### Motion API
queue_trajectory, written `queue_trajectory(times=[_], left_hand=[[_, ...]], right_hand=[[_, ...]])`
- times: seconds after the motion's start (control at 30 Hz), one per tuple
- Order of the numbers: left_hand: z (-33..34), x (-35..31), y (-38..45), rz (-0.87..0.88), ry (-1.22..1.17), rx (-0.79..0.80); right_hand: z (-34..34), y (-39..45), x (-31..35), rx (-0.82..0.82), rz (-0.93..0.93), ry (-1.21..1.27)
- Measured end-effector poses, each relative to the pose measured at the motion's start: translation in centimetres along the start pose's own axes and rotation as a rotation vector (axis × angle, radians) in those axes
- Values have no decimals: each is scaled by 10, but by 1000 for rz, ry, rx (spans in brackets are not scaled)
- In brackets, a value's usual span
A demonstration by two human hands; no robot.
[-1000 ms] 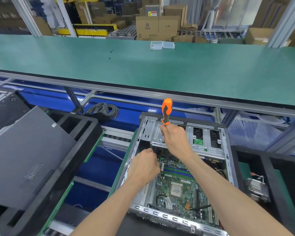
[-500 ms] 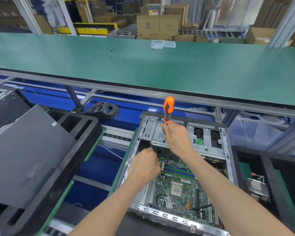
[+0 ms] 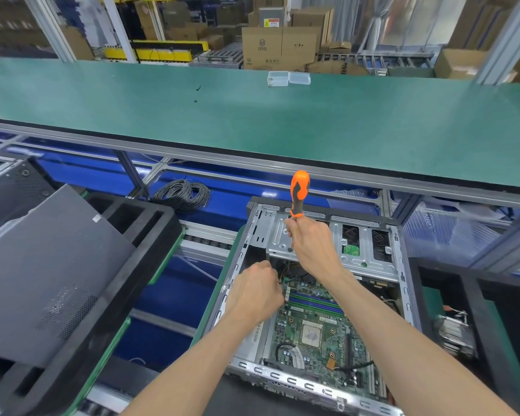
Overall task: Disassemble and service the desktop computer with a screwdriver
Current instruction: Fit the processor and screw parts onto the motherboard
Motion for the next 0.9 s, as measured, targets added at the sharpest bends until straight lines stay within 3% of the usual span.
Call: queue_trajectory(times=[0.43,0.9], left_hand=[[0,0,0,4,11,-13],[-1,-1,-1,1,24,2]], right_hand=[[-7,-4,6,-33,-87,10],[-1,-2,-4,187,-27,-63]])
Point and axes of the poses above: each hand's wrist, its own y-axis towards the middle knuckle, its own z-axis out of the palm, x = y × z, the point moved 5 cm from there along y, towards the middle knuckle, and after that the axes turned 3 degrees about y, right-handed, at the moved point
